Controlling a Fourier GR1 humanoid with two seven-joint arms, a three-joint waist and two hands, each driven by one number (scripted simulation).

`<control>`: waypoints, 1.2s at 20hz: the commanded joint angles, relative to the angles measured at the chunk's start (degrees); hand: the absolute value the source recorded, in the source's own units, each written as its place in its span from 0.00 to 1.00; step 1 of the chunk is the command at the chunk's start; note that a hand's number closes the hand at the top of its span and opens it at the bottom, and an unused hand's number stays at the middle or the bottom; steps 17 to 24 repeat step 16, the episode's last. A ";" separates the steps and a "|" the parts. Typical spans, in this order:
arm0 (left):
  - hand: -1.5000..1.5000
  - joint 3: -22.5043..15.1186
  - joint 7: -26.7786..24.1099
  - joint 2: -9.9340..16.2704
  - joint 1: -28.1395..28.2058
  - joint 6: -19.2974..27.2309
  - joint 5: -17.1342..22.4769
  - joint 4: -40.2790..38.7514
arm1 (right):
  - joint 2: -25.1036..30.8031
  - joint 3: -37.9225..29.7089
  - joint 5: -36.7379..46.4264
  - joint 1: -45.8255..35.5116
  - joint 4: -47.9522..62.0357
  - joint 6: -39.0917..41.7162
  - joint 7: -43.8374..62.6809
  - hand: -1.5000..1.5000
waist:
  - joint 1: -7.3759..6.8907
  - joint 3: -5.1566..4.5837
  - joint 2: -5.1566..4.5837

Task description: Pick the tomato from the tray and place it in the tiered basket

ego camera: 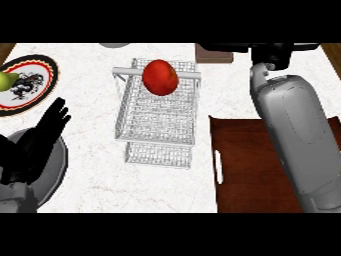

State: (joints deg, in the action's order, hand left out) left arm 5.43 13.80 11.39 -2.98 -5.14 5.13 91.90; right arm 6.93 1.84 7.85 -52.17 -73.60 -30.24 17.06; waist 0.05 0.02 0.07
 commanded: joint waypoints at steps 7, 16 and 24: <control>0.50 0.28 -0.13 -0.40 -2.23 0.26 -1.04 -2.19 | 13.29 -13.03 -8.40 8.99 -6.92 8.48 -0.35 0.00 | 0.34 -0.02 -0.01; 0.50 0.33 1.00 -1.12 -1.48 -0.30 -0.23 -0.65 | 28.39 -26.07 -20.39 11.03 1.12 26.23 -6.10 0.00 | -0.26 0.00 -0.12; 0.50 0.33 1.00 -1.12 -1.48 -0.30 -0.23 -0.65 | 28.39 -26.07 -20.39 11.03 1.12 26.23 -6.10 0.00 | -0.26 0.00 -0.12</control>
